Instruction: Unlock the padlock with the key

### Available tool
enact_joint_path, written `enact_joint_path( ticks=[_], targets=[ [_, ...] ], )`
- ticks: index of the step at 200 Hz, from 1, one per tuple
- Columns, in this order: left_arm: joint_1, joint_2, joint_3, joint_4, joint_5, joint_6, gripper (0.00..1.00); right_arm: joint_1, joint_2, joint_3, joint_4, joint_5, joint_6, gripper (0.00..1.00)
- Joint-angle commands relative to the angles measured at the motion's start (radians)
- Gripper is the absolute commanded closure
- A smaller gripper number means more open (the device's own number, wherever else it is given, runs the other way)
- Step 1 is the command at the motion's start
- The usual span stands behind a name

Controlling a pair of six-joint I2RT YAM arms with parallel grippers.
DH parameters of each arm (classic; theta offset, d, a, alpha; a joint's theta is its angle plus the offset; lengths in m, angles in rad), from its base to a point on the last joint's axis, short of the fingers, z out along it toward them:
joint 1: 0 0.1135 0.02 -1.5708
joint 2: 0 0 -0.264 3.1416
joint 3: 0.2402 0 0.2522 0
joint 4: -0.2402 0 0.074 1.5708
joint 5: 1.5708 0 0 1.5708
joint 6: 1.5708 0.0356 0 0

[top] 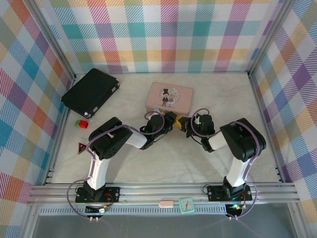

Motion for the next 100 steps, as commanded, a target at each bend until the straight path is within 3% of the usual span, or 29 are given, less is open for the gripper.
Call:
enact_joint_path(
  ticks=[1, 65, 85, 100],
  targets=[
    [0.003, -0.020, 0.003, 0.006, -0.027, 0.011, 0.62, 0.009, -0.011, -0.016, 0.014, -0.009, 0.013, 1.00],
    [0.013, -0.011, 0.003, -0.010, -0.059, 0.008, 0.88, 0.016, -0.022, -0.019, 0.001, -0.005, 0.017, 1.00],
    [0.012, -0.004, 0.001, 0.006, -0.055, 0.005, 1.00, 0.017, -0.017, -0.017, 0.012, -0.010, 0.036, 1.00],
    [0.013, -0.002, 0.000, 0.018, -0.048, 0.007, 1.00, 0.017, -0.006, -0.017, 0.050, -0.016, 0.080, 1.00]
  ],
)
